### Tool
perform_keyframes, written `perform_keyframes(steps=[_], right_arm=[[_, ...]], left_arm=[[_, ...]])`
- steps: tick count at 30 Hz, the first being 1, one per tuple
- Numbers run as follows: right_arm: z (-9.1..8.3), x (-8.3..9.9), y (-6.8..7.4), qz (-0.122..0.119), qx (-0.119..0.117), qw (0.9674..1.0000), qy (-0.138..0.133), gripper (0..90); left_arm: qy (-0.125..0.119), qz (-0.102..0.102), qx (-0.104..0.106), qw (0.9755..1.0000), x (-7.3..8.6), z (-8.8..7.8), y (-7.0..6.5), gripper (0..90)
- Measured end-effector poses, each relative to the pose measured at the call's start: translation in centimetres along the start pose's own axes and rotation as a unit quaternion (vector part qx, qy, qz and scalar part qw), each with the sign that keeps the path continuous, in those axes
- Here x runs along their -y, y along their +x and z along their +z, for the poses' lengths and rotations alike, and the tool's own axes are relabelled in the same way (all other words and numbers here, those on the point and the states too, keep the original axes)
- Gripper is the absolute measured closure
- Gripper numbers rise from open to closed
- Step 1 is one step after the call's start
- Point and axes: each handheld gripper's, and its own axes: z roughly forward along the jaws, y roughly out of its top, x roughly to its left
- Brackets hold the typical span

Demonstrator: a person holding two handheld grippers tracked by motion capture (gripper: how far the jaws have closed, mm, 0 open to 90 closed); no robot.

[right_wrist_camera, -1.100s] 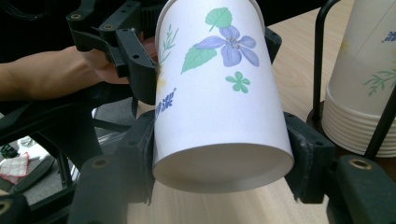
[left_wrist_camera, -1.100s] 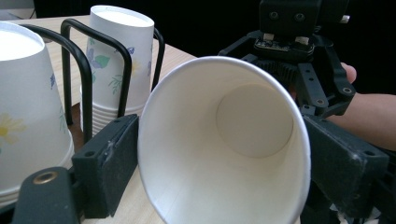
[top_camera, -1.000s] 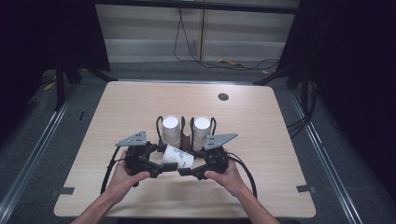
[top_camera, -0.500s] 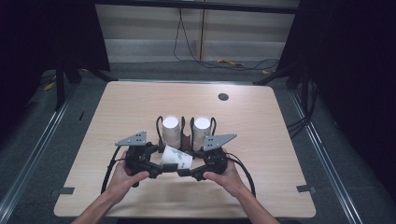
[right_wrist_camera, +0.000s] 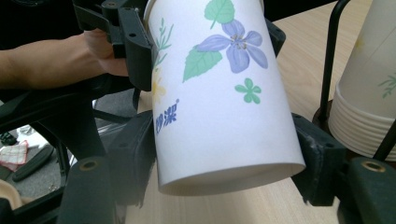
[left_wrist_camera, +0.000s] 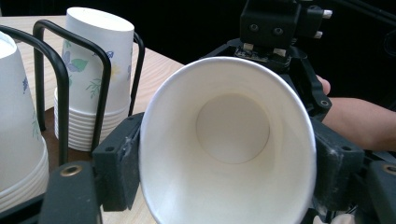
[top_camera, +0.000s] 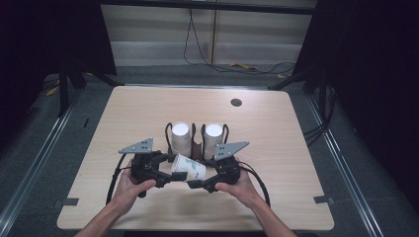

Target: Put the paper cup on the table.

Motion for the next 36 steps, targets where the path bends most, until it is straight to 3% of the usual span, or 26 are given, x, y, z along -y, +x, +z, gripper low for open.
perform_keyframes(steps=[4,16,21,30,36], right_arm=[[0.0,0.0,-0.1,0.001,0.001,1.0000,0.002,29.3],[0.1,0.2,-0.6,0.013,0.019,0.9997,0.007,16.2],[-0.1,0.4,-1.0,0.019,0.030,0.9993,0.008,15.5],[-1.4,1.1,-1.0,0.027,0.063,0.9975,0.017,17.3],[-2.4,1.6,-1.2,0.033,0.077,0.9963,0.017,17.2]], left_arm=[[-0.003,0.002,0.003,1.0000,0.0,0.0,0.0,26.5],[-0.011,0.001,-0.014,0.9998,-0.3,-0.3,0.2,27.4],[0.007,-0.002,-0.024,0.9997,-0.7,-0.4,0.5,27.3],[0.018,-0.001,-0.066,0.9977,-1.3,-0.6,0.1,26.8],[0.029,-0.007,-0.079,0.9964,-1.4,-0.9,0.3,26.8]])
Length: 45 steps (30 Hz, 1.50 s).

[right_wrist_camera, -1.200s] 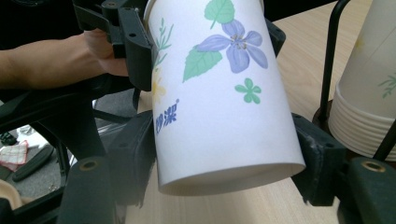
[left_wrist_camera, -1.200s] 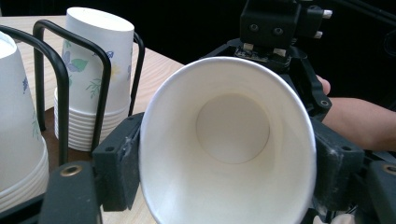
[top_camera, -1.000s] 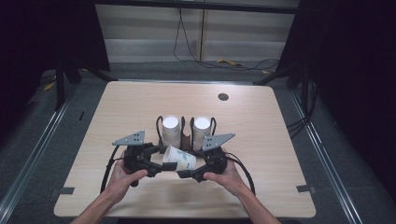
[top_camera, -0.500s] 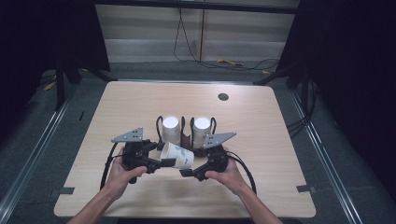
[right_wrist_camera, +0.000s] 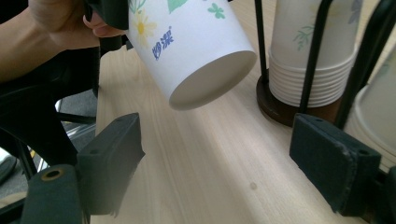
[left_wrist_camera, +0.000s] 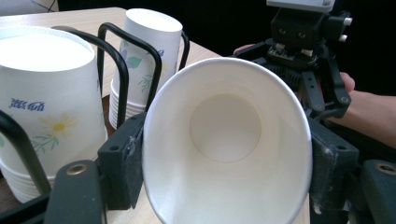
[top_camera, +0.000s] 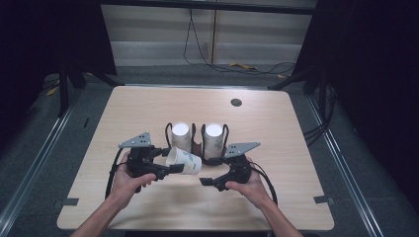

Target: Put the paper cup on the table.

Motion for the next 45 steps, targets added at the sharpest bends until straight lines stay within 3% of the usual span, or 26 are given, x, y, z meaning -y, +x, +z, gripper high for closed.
perform_keyframes(steps=[10,15,29,33,37,42,45], right_arm=[[-0.4,0.1,-0.2,0.004,0.009,0.9999,-0.002,16.9],[-1.0,0.2,-0.3,0.006,0.021,0.9998,-0.002,15.6],[-3.2,1.1,0.0,0.012,0.070,0.9974,-0.009,15.7],[-3.9,1.6,-0.3,0.020,0.082,0.9963,-0.010,16.2],[-4.3,2.0,-0.5,0.027,0.096,0.9949,-0.014,16.2],[-4.9,2.4,-0.5,0.033,0.117,0.9925,-0.015,17.5],[-5.1,2.6,-0.6,0.037,0.120,0.9921,-0.012,18.4]], left_arm=[[0.030,0.010,-0.009,0.9995,-0.1,0.0,0.1,26.4],[0.045,0.004,-0.018,0.9988,0.0,-0.6,0.4,26.1],[0.068,0.011,-0.086,0.9939,0.4,-3.7,0.8,26.6],[0.080,0.006,-0.111,0.9906,0.1,-4.2,1.2,26.6],[0.095,0.027,-0.131,0.9864,-0.2,-4.4,1.1,26.6],[0.100,0.034,-0.158,0.9817,0.0,-4.9,1.2,26.5],[0.103,0.018,-0.172,0.9795,0.2,-5.3,1.7,26.6]])
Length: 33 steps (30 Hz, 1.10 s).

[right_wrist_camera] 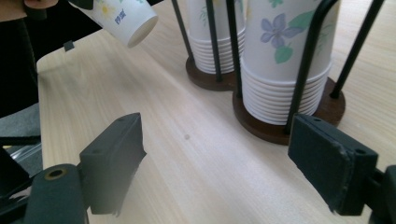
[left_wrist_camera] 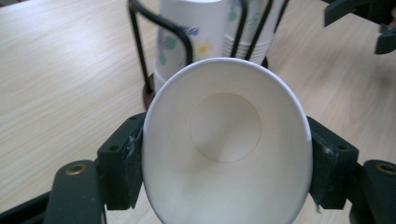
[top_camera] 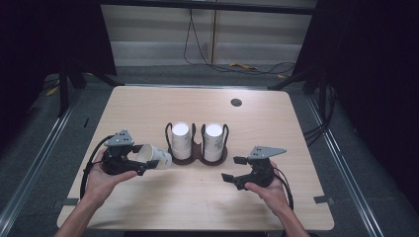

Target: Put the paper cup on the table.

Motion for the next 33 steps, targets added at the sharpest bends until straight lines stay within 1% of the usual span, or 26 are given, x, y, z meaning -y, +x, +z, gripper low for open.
perform_keyframes(steps=[2,5,10,12,14,15,16,18,19,20,21,22,24,26,28,29,31,32,33], right_arm=[[0.0,-0.1,-0.1,0.004,0.001,1.0000,-0.005,18.4],[0.0,-0.3,-0.1,0.001,0.001,1.0000,-0.007,18.2],[0.2,-0.1,-0.1,0.003,-0.002,1.0000,-0.001,17.6],[0.3,-0.1,0.0,0.002,-0.008,1.0000,0.000,17.4],[0.3,-0.1,-0.1,0.001,-0.008,1.0000,0.002,17.1],[0.4,-0.1,-0.1,0.002,-0.008,1.0000,0.002,17.0],[0.4,-0.1,-0.1,0.002,-0.008,1.0000,0.003,16.9],[0.4,-0.1,-0.2,0.004,-0.009,0.9999,0.003,16.9],[0.4,-0.1,-0.2,0.004,-0.008,1.0000,0.003,16.9],[0.4,-0.1,-0.2,0.004,-0.008,1.0000,0.003,16.9],[0.4,-0.1,-0.2,0.004,-0.009,1.0000,0.003,16.8],[0.5,-0.1,-0.2,0.003,-0.009,0.9999,0.004,16.8],[0.6,0.0,-0.2,0.004,-0.011,0.9999,0.006,16.5],[0.7,0.0,-0.2,0.004,-0.014,0.9999,0.007,16.3],[0.7,0.0,-0.3,0.004,-0.013,0.9999,0.007,16.3],[0.7,0.0,-0.3,0.004,-0.014,0.9999,0.007,16.3],[0.7,0.0,-0.3,0.004,-0.012,0.9999,0.009,16.3],[0.7,0.0,-0.3,0.005,-0.012,0.9999,0.009,16.3],[0.7,0.0,-0.3,0.005,-0.012,0.9999,0.010,16.3]], left_arm=[[0.004,-0.003,-0.013,0.9999,0.1,-0.1,0.5,26.7],[0.012,-0.012,-0.021,0.9996,0.1,-0.1,1.3,26.7],[0.037,-0.014,-0.033,0.9987,0.3,0.3,2.3,26.3],[0.038,-0.016,-0.038,0.9984,0.3,0.3,2.7,26.2],[0.038,-0.021,-0.040,0.9982,0.2,0.4,3.0,26.1],[0.041,-0.021,-0.046,0.9979,0.2,0.3,3.2,26.1],[0.046,-0.027,-0.049,0.9974,0.2,0.4,3.4,25.7],[0.057,-0.029,-0.059,0.9962,0.1,0.4,3.9,25.4],[0.059,-0.037,-0.062,0.9956,0.1,0.5,4.2,25.3],[0.065,-0.041,-0.072,0.9945,0.1,0.6,4.4,24.9],[0.074,-0.045,-0.077,0.9933,0.1,0.6,4.7,24.9],[0.077,-0.051,-0.077,0.9928,0.1,0.7,5.0,24.9],[0.086,-0.055,-0.083,0.9913,0.0,0.8,5.5,24.9],[0.097,-0.056,-0.088,0.9898,-0.1,1.0,6.0,24.9],[0.104,-0.057,-0.097,0.9881,-0.2,1.1,6.3,24.9],[0.104,-0.060,-0.098,0.9879,-0.3,1.2,6.5,24.9],[0.114,-0.050,-0.108,0.9864,-0.5,1.3,6.7,24.9],[0.114,-0.050,-0.109,0.9862,-0.6,1.3,6.8,24.9],[0.117,-0.050,-0.114,0.9852,-0.7,1.3,7.0,24.8]])
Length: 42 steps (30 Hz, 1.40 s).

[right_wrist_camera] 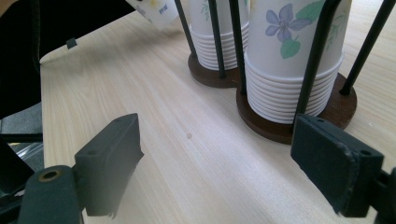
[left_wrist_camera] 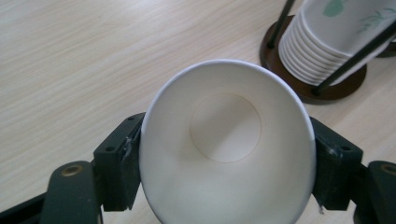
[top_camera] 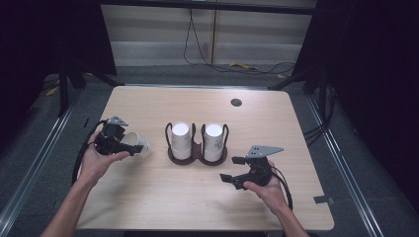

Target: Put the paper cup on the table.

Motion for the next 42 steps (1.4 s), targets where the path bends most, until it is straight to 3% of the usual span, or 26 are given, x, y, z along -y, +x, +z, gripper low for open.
perform_keyframes(steps=[5,8,10,16,32,42], right_arm=[[0.1,0.0,0.0,0.001,0.000,1.0000,0.001,16.3],[0.2,0.1,0.0,0.000,-0.001,1.0000,0.005,16.3],[0.2,0.1,0.0,0.002,-0.002,1.0000,0.006,16.3],[0.3,0.1,-0.1,0.002,-0.001,1.0000,0.007,16.2],[0.5,0.3,-0.1,0.004,0.002,0.9999,0.014,16.2],[0.5,0.3,-0.1,0.006,0.003,0.9999,0.015,16.2]], left_arm=[[0.032,0.004,-0.020,0.9993,-0.8,0.3,0.7,24.3],[0.057,0.008,-0.012,0.9983,-1.1,0.8,0.9,23.9],[0.059,0.018,-0.027,0.9977,-1.2,0.9,1.0,23.9],[0.073,0.006,-0.031,0.9968,-1.2,1.7,1.5,23.5],[0.043,0.006,-0.027,0.9987,-0.9,2.9,1.1,19.4],[0.040,0.003,-0.010,0.9991,-0.5,3.0,1.5,16.3]])
